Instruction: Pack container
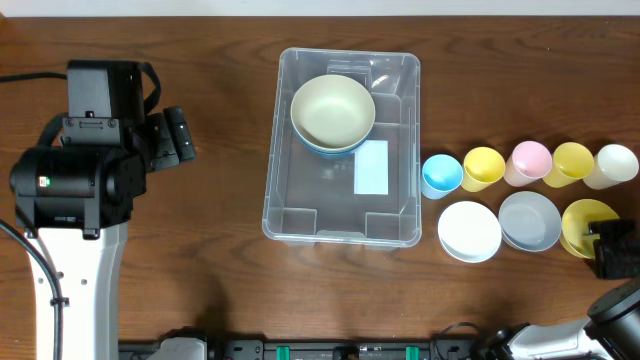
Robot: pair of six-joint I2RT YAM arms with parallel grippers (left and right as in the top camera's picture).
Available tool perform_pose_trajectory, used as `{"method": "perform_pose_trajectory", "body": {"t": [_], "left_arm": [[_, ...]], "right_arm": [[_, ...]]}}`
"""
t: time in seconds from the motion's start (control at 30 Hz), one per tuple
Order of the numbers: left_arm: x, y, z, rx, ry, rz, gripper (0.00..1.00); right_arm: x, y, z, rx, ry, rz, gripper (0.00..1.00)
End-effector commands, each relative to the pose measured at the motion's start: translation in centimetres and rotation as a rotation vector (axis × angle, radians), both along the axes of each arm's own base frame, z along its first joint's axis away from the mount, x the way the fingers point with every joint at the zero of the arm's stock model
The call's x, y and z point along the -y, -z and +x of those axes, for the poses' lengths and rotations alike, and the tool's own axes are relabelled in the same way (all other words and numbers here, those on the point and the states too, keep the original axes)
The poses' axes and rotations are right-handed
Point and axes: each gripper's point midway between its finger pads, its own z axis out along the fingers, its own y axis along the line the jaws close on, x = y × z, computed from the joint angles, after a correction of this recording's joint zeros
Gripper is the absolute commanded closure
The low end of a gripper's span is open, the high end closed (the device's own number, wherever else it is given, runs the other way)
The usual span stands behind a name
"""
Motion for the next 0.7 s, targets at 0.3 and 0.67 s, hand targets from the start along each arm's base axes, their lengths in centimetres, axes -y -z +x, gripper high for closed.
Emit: {"method": "perform_pose_trajectory", "body": {"t": [0.3, 0.67], "left_arm": [[-0.2, -0.2, 0.0, 0.01, -0.018, -0.009, 0.02], [-0.2, -0.2, 0.0, 0.01, -0.018, -0.008, 0.02]], "right_arm": [[1.6, -5.4, -2.7, 0.002, 0.074, -0.139, 0.97], [-4.8, -17.4, 2.2, 0.395, -0.075, -0.307, 0.98]]}}
